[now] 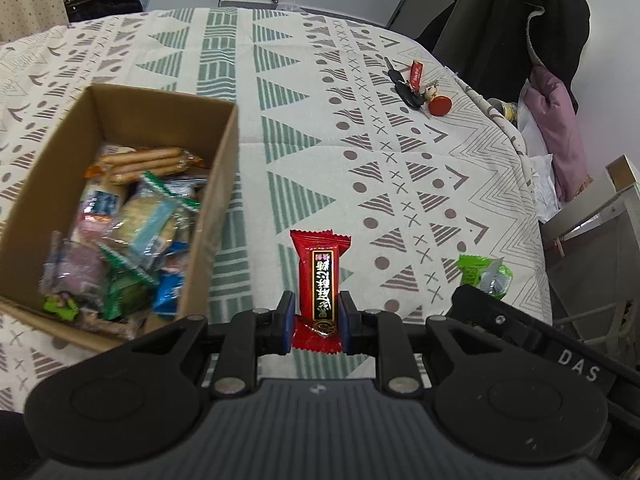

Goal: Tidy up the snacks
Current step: 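Carry the red candy bar and green candy over the box and open both grippers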

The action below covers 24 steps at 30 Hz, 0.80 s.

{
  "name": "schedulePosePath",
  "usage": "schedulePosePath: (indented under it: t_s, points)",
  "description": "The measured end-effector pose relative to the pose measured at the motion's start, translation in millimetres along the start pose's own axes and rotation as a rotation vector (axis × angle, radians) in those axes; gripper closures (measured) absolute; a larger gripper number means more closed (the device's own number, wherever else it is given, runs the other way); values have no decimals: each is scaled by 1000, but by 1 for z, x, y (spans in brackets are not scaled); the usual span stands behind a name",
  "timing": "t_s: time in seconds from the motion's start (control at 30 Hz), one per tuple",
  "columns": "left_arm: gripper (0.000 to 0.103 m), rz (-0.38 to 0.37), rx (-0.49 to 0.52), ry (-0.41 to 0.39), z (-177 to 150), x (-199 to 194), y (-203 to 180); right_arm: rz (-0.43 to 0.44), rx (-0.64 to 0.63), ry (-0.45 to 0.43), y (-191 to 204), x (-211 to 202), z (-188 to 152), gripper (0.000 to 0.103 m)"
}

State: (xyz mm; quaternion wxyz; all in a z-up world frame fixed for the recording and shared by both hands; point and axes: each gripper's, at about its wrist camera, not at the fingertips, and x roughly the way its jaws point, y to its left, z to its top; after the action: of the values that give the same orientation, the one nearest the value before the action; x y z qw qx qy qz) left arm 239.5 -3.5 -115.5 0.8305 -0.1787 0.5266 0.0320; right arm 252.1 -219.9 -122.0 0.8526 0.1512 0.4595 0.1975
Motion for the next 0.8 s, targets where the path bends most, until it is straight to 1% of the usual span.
schedulePosePath:
  t_s: [0.33,0.67,0.8]
  points:
    - [82,30,-12,-34,-7,-26,18,29,-7,-24,17,-13,-15,76]
    - [82,47,-50,-80,-2,-48,34,61,-48,-26,38,-13,-12,76]
    - [82,55,-67,-93,0,-56,45,86,-62,-24,51,-9,-8,76]
